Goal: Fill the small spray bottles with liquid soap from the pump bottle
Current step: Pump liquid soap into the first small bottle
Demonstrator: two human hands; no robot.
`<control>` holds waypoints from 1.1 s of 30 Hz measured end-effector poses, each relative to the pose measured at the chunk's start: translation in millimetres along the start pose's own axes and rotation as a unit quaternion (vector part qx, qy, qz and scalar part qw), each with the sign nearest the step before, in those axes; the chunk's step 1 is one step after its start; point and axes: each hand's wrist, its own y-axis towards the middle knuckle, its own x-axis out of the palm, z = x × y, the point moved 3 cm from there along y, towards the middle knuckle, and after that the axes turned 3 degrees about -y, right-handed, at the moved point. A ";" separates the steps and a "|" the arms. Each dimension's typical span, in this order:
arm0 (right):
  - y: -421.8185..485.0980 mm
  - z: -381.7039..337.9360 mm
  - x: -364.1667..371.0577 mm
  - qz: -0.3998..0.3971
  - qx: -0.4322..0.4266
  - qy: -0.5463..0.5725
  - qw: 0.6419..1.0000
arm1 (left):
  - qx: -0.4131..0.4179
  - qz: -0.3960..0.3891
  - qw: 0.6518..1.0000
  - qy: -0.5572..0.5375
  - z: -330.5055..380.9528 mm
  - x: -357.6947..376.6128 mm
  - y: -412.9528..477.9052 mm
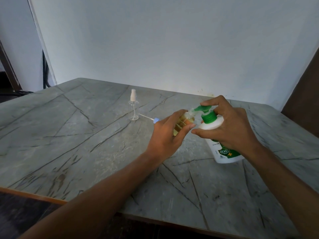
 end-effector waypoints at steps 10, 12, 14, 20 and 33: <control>-3.6 -5.2 3.3 0.027 -0.033 -0.003 0.999 | -0.024 0.024 0.999 -0.037 5.6 -2.8 3.4; -4.5 -6.6 5.0 0.039 -0.031 0.006 0.999 | -0.030 0.021 0.998 -0.049 4.7 -1.9 3.3; -6.0 -6.5 6.1 0.051 -0.024 0.019 0.998 | -0.034 0.020 0.998 -0.057 3.8 -0.8 3.5; -11.7 2.1 0.8 0.050 0.025 0.052 0.997 | -0.066 0.032 0.991 -0.112 -1.8 0.1 3.9; -40.6 26.0 -14.3 0.013 0.124 0.197 0.972 | -0.117 0.015 0.979 -0.166 -8.5 4.0 0.8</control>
